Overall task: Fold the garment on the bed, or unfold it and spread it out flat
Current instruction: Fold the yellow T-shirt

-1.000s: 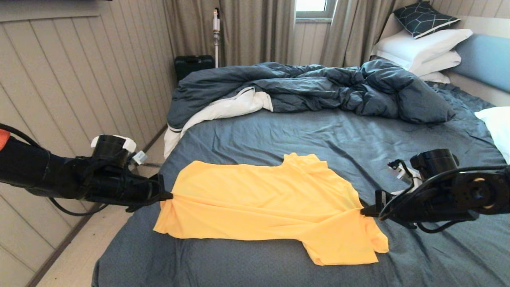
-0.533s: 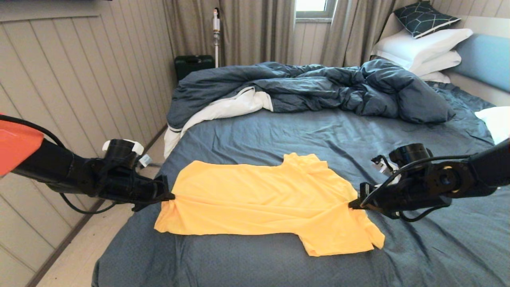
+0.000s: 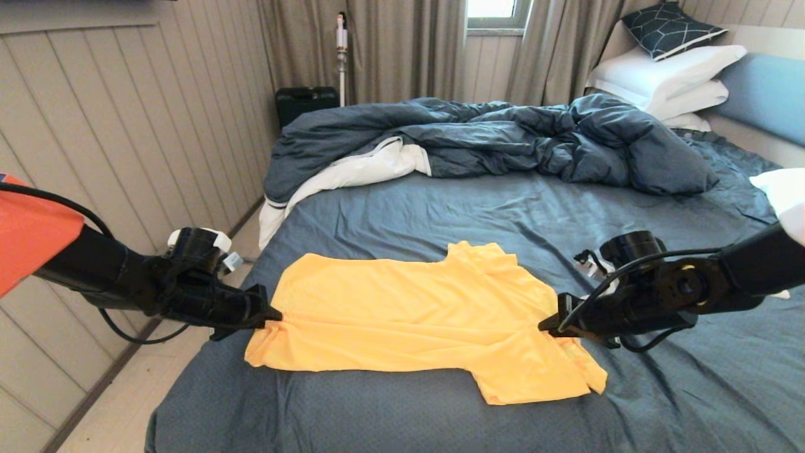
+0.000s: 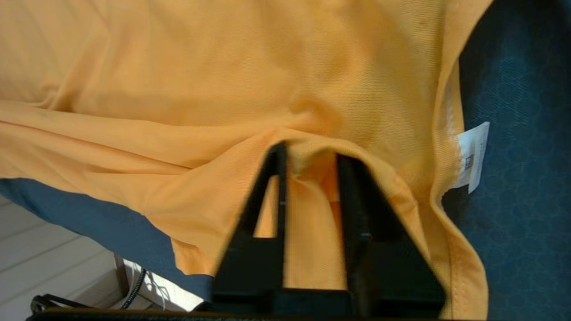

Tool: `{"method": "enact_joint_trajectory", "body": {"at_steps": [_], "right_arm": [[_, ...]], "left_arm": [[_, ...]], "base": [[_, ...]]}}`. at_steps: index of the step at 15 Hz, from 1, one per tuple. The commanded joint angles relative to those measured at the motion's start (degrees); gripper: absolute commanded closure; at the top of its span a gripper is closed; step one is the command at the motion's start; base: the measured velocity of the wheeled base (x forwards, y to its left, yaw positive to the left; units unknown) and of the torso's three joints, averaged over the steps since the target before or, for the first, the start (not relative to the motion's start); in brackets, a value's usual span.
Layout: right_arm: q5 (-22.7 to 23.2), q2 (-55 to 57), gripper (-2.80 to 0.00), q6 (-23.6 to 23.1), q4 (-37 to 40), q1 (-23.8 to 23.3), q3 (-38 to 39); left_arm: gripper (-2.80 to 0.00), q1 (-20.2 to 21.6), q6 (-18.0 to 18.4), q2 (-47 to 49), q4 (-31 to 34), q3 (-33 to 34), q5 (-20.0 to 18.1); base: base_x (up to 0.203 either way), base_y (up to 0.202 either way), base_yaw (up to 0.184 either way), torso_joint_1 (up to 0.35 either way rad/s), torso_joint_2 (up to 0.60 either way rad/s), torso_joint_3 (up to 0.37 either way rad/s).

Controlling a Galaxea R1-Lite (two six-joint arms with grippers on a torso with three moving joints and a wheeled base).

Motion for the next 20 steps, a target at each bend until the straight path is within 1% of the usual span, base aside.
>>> {"method": "enact_joint_trajectory", "body": {"at_steps": [1, 3, 8, 12, 15, 16, 17, 18, 20], "right_arm": [[0.14, -0.74, -2.8, 0.02, 0.05, -0.23, 0.54], [0.14, -2.42, -2.8, -0.17, -0.03, -0.61, 1.94], [0.06, -8.55, -2.8, -0.93, -0.04, -2.95, 5.79], [0.11, -14.09, -2.8, -2.84, -0.1, -4.56, 11.25], [0.14, -21.56, -2.8, -3.67, 0.01, -4.57, 16.54], [0.14, -24.03, -2.8, -3.83, 0.23, -4.51, 18.34], [0.14, -25.66, -2.8, -3.93, 0.94, -4.28, 19.83], [0.22, -26.31, -2.8, -4.02, 2.23, -3.84, 20.81], [0.57, -25.89, -2.8, -3.78, 2.34, -2.88, 21.45]], "left_arm": [[-2.8, -0.01, 0.13, -2.46, -0.1, 1.59, -0.13], [-2.8, 0.08, 0.25, -5.21, -0.51, 4.58, -0.05], [-2.8, 2.45, 0.35, -10.22, -2.22, 10.21, -0.19], [-2.8, 2.52, 0.51, -16.4, -2.23, 14.67, -0.13], [-2.8, 2.13, 2.83, -19.49, -2.09, 19.08, -0.6], [-2.8, 1.09, 2.89, -18.94, -2.08, 19.75, -0.72], [0.0, 0.38, 2.89, -17.95, -2.08, 20.06, -0.77], [0.0, -0.21, 2.79, -16.54, -2.08, 20.15, -0.81], [0.0, -1.24, 2.48, -14.63, -2.23, 20.13, -0.99]], "base": [[0.0, 0.0, 0.0, 0.0, 0.0, 0.0], [0.0, 0.0, 0.0, 0.0, 0.0, 0.0], [0.0, 0.0, 0.0, 0.0, 0.0, 0.0], [0.0, 0.0, 0.0, 0.0, 0.0, 0.0], [0.0, 0.0, 0.0, 0.0, 0.0, 0.0], [0.0, 0.0, 0.0, 0.0, 0.0, 0.0], [0.0, 0.0, 0.0, 0.0, 0.0, 0.0], [0.0, 0.0, 0.0, 0.0, 0.0, 0.0], [0.0, 0.0, 0.0, 0.0, 0.0, 0.0]]}}
